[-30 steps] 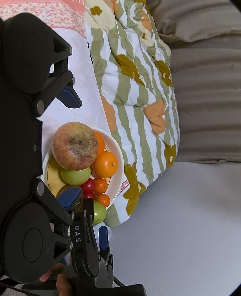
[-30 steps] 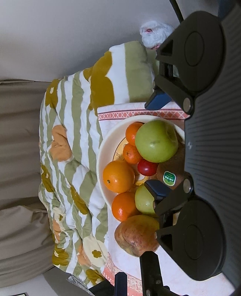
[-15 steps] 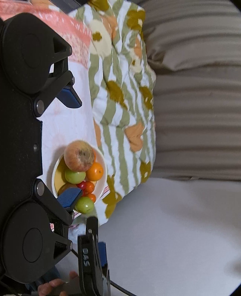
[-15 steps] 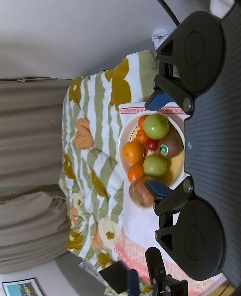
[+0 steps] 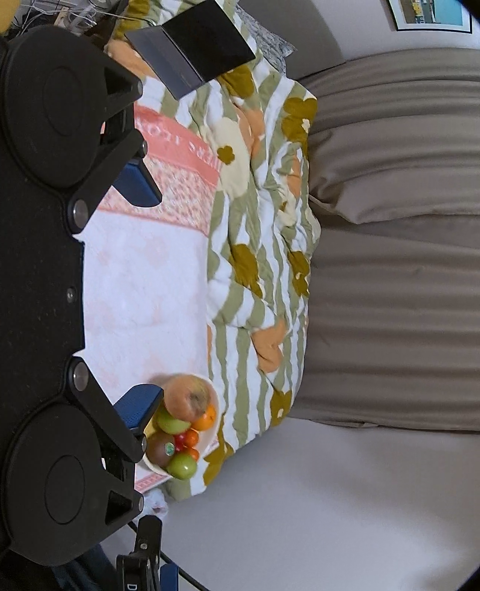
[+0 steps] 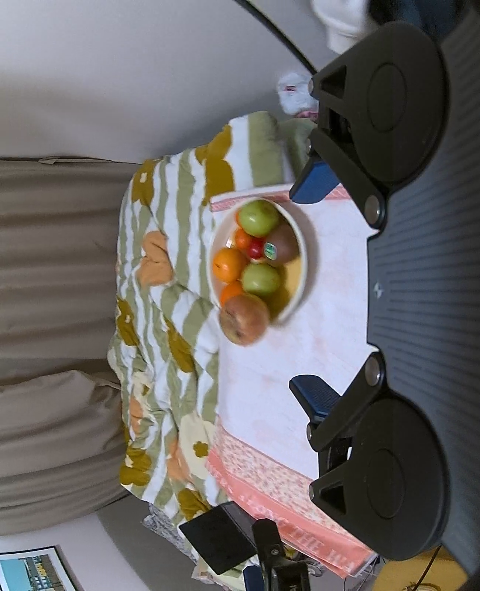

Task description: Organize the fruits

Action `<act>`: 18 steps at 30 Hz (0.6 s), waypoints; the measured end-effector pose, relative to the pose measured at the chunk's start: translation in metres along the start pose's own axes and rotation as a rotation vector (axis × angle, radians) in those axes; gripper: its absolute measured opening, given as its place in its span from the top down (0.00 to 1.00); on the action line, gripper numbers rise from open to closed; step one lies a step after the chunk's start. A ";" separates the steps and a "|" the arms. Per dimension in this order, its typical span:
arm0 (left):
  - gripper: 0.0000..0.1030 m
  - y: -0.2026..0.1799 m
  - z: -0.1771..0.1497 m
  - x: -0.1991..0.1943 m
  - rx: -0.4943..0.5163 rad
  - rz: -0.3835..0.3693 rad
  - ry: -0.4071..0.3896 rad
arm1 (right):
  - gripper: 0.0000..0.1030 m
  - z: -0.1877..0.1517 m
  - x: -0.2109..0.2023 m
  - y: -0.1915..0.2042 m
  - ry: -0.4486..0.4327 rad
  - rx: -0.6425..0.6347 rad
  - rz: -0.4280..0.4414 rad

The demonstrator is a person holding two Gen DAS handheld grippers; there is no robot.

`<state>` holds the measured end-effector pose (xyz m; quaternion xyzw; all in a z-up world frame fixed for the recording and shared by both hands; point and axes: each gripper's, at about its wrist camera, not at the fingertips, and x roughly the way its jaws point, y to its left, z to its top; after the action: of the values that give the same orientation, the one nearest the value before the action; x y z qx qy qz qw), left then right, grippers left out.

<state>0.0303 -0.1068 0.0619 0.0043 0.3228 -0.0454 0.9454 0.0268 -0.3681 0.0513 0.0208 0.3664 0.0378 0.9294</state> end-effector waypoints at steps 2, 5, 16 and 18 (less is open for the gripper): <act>0.00 0.011 -0.006 -0.004 0.009 0.005 0.000 | 0.00 -0.008 -0.005 0.012 -0.004 0.000 -0.021; 0.00 0.022 -0.011 -0.006 0.027 0.013 0.001 | 0.00 -0.017 -0.009 0.025 -0.007 0.011 -0.046; 0.00 0.045 -0.022 -0.015 0.054 -0.011 -0.021 | 0.00 -0.029 -0.011 0.049 -0.001 0.060 -0.087; 0.00 0.046 -0.023 -0.016 0.056 -0.012 -0.025 | 0.00 -0.029 -0.012 0.050 -0.003 0.060 -0.089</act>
<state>0.0081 -0.0591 0.0524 0.0285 0.3095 -0.0603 0.9486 -0.0044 -0.3187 0.0410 0.0322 0.3668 -0.0148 0.9296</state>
